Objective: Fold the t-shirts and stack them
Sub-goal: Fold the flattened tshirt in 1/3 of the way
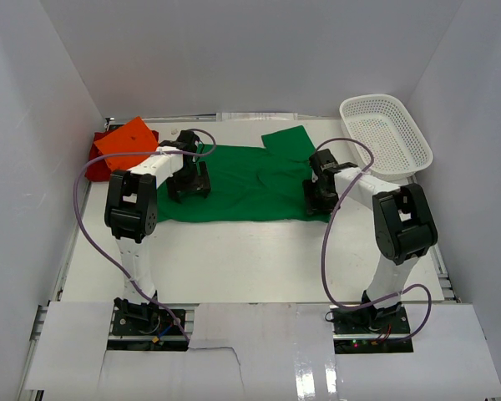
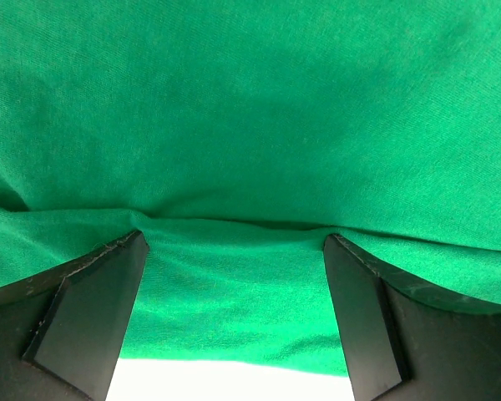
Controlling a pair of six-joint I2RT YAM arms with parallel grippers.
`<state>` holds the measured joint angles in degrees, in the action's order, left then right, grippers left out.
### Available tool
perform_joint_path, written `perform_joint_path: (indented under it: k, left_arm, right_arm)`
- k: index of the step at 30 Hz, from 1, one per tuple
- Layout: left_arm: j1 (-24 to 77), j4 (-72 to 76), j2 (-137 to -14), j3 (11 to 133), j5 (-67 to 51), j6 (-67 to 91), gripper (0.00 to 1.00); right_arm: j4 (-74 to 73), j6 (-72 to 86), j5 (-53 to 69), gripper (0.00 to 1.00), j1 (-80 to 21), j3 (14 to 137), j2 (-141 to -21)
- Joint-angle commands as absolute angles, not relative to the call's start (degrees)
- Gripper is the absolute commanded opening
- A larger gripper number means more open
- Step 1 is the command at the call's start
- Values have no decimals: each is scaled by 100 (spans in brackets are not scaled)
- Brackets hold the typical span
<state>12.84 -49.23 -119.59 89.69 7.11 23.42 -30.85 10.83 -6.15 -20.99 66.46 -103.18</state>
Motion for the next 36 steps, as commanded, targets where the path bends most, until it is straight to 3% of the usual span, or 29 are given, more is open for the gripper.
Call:
perform_joint_path:
  k: [1,12,24,36]
  left_arm:
    - [1178,-4904,-12234,8754,1441,2312,98]
    - [1116,-4887,-12094,8535,1231,2285,98]
    - [1783,-4834,-10883,6805,537,2672,98]
    - [2373,-5150,-9783,6328,106,3226,98]
  right_arm:
    - [-3305,1002,-1098,60,-2013,6565,-10634]
    - [-4139,1002,-2126,60,-1978,6513,-10645]
    - [-4587,1468,-1697,60,-2179,5204,-9625]
    - [-5861,2267,-2346,63,-2408,5861,-9054]
